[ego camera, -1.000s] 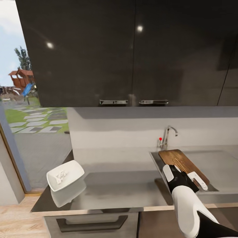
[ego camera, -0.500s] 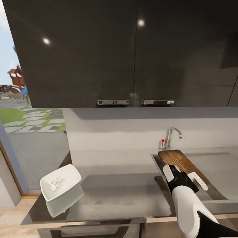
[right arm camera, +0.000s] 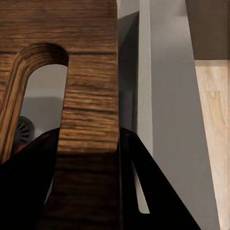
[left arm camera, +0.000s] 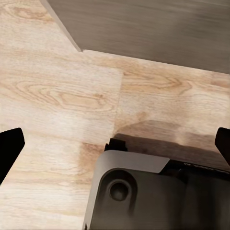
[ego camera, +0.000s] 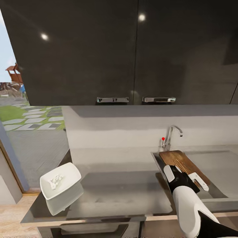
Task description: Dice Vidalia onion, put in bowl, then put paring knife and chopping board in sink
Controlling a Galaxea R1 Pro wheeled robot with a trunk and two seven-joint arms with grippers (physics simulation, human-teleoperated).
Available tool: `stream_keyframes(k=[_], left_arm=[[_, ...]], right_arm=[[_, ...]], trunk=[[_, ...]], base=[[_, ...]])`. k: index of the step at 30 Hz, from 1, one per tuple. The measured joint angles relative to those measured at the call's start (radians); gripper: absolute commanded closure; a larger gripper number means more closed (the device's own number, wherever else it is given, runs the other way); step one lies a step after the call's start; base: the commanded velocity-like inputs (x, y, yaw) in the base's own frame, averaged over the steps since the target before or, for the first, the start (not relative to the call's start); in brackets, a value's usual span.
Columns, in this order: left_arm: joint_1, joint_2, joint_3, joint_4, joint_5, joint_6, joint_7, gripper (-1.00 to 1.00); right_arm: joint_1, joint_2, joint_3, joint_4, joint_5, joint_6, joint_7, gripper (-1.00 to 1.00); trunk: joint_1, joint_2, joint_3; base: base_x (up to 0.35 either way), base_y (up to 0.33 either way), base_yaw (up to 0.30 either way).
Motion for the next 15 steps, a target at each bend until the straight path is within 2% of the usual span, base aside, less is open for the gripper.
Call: stream_keyframes(k=[8, 12, 15], left_arm=[[0.0, 0.001, 0.001, 0.0, 0.0, 0.0, 0.0, -1.0], [0.0, 0.003, 0.001, 0.0, 0.0, 0.0, 0.0, -1.0], [0.0, 0.005, 0.001, 0.0, 0.0, 0.0, 0.0, -1.0]], right_arm=[[0.0, -0.002, -0.001, 0.001, -0.001, 0.0, 0.001, 1.0], [0.0, -0.002, 0.0, 0.002, -0.038, 0.0, 0.001, 1.0], [0.0, -0.002, 0.0, 0.002, -0.046, -0.001, 0.001, 1.0]], trunk=[[0.0, 0.0, -0.013], [0.0, 0.0, -0.019], [0.0, 0.0, -0.024]], base=[[0.027, -0.029, 0.0], [0.146, -0.129, 0.0], [0.169, -0.129, 0.0]])
